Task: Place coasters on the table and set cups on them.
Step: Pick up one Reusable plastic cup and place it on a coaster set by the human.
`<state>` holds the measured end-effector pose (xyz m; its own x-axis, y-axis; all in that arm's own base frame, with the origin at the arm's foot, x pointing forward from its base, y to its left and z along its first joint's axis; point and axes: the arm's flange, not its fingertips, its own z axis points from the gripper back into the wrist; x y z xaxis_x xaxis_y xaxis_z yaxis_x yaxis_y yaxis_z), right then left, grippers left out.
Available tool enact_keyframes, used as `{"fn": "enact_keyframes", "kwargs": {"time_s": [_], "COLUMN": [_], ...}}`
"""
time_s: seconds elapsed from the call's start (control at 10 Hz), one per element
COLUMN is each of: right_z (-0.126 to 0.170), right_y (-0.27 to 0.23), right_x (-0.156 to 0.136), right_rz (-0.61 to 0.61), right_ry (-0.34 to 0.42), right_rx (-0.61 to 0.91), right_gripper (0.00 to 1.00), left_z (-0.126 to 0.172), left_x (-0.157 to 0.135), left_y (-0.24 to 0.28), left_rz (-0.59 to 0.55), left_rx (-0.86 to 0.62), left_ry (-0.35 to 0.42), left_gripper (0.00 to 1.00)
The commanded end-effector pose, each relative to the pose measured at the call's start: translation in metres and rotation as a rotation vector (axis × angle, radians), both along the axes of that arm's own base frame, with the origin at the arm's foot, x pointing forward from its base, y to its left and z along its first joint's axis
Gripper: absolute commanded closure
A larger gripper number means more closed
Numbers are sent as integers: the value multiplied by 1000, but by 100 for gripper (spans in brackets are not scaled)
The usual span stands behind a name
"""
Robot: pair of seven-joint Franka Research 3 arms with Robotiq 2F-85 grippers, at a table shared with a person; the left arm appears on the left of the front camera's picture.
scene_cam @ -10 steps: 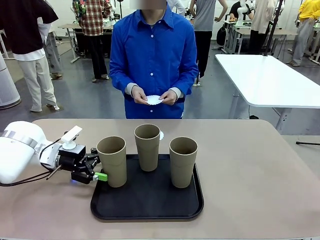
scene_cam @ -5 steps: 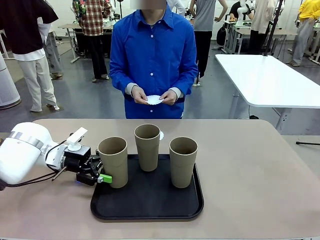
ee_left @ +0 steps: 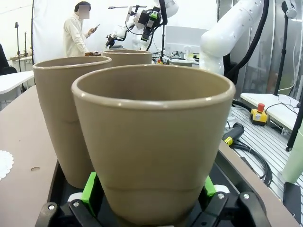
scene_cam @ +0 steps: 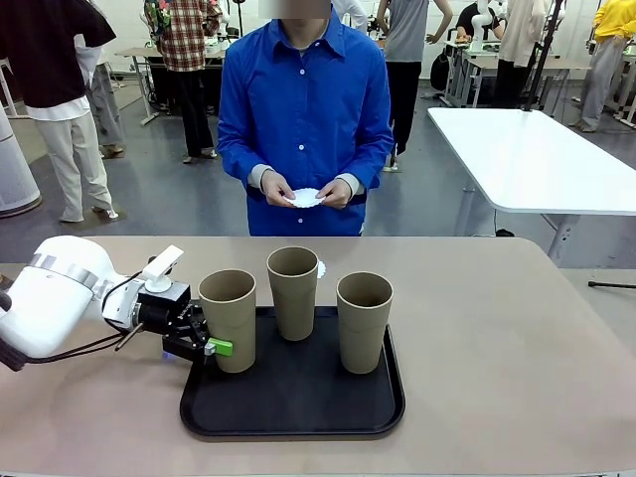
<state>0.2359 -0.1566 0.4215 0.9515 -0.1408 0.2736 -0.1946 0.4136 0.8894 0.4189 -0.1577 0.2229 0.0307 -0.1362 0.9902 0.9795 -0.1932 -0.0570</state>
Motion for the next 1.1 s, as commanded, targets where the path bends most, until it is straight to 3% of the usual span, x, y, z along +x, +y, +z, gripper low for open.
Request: {"fn": "enact_keyframes", "kwargs": {"time_s": [0.0,0.1,0.2,0.3,0.5,0.6,0.8,1.0], "right_z": [1,1,1,1,1,1,1,1], "right_y": [-1,-1,-1,-1,-1,-1,-1,-1], "right_x": [1,1,1,1,1,1,1,1], "right_rz": [0,0,0,0,0,0,0,0], "right_ry": [-15,-15,-15,-15,-15,-15,-15,-15], "right_rx": [13,13,13,13,13,13,13,13], "right_gripper": [0,0,0,0,0,0,0,0], "left_z": [-20,-19,-18,-19,-14,-6,33,84], "left_x": [-11,-9,-9,-10,-15,-20,-35,-34], "left_y": [-1,-1,-1,0,1,4,18,31], "left_rz": [15,13,12,12,-6,-17,-20,58], "left_rx": [-12,-19,-16,-15,-4,37,5,-3], "left_ry": [-51,-49,-46,-46,-52,-48,-27,-35], "left_gripper": [3,59,63,100,100,76,76,76]}}
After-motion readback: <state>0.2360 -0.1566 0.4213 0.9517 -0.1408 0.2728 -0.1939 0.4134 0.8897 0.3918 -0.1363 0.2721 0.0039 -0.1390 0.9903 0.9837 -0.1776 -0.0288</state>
